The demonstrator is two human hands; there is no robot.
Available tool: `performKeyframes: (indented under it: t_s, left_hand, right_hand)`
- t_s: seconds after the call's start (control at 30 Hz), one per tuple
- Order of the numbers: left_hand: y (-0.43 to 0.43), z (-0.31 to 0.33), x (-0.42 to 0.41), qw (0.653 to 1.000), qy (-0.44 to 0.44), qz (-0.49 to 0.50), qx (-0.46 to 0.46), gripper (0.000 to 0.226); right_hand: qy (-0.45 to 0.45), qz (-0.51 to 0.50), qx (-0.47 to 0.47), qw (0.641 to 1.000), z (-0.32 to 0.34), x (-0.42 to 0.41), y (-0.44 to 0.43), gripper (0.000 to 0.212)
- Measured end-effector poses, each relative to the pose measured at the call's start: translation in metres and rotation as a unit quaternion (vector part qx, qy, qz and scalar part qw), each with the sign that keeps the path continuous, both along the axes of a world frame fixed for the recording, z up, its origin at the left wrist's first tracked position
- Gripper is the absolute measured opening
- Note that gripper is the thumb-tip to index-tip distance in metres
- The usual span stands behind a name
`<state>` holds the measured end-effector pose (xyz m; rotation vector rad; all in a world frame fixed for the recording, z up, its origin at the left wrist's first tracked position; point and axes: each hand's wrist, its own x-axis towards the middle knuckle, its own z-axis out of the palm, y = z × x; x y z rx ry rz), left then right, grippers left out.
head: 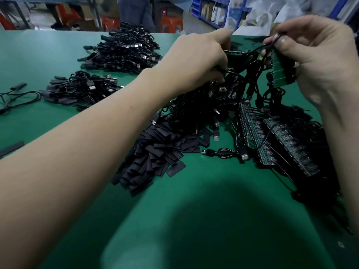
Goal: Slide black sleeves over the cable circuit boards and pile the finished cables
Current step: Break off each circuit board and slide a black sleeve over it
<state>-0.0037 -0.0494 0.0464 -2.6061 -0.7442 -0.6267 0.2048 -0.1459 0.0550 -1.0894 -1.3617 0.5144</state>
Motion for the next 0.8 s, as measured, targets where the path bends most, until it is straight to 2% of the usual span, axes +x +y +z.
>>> performKeyframes:
  t_s: [0.17, 0.37, 0.47, 0.57, 0.67, 0.73, 0.8]
  left_hand:
    - [0.003, 0.004, -0.009, 0.999, -0.051, -0.004, 0.006, 0.032]
    - [0.001, 0.001, -0.016, 0.998, -0.066, -0.021, -0.010, 0.038]
    - [-0.001, 0.001, -0.017, 0.998, -0.063, -0.020, -0.015, 0.038]
    - [-0.003, 0.001, -0.015, 0.998, -0.064, -0.007, -0.019, 0.037]
    - [-0.004, 0.000, -0.013, 0.997, -0.072, 0.013, -0.020, 0.035]
    - [-0.006, -0.001, -0.012, 0.997, -0.075, 0.019, -0.018, 0.031]
    - [-0.006, -0.002, -0.012, 0.997, -0.068, 0.015, -0.018, 0.028]
  right_hand:
    - [0.041, -0.069, -0.016, 0.997, -0.003, 0.014, 0.003, 0.020]
    - [0.011, -0.144, -0.035, 0.989, -0.002, 0.004, 0.005, 0.020]
    - [-0.104, -0.100, -0.114, 0.983, 0.006, -0.009, 0.001, 0.023]
    - [-0.246, -0.032, -0.212, 0.945, 0.014, -0.016, 0.000, 0.030]
    - [-0.305, 0.010, -0.286, 0.908, 0.014, -0.025, 0.000, 0.019]
    - [-0.328, -0.017, -0.281, 0.902, 0.008, -0.033, 0.002, 0.027]
    - [-0.348, -0.076, -0.234, 0.905, -0.002, -0.039, 0.008, 0.019]
